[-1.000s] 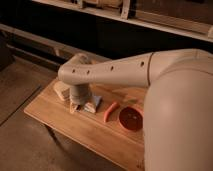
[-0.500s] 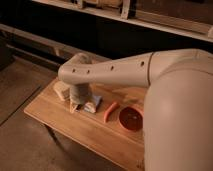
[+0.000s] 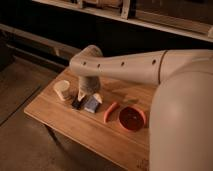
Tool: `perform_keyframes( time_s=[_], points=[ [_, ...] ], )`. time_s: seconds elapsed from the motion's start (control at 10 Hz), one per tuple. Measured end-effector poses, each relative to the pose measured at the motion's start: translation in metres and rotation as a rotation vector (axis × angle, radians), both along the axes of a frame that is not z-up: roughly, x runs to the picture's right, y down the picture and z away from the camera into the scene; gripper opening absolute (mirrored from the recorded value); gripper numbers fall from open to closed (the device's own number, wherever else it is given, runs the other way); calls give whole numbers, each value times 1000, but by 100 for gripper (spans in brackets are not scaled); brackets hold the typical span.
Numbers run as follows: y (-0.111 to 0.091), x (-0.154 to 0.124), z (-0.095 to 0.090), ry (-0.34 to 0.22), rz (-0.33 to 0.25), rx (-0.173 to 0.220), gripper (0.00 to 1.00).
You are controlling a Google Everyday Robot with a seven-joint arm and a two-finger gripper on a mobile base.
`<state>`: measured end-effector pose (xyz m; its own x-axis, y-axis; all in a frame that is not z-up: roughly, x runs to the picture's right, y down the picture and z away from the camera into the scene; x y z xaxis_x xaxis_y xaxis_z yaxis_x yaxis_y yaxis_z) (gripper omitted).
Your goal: Place the white sponge in the ceramic bowl
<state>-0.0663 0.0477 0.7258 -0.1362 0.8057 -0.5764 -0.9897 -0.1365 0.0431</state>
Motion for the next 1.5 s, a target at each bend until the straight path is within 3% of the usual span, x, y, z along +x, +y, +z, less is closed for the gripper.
perform_keyframes(
  time_s=[0.4, 1.0, 1.5],
  points=[
    [-3, 10, 22, -1, 5, -39, 65],
    [-9, 18, 57, -7, -37, -115, 65],
    [-5, 0, 86, -62, -9, -143, 65]
  ],
)
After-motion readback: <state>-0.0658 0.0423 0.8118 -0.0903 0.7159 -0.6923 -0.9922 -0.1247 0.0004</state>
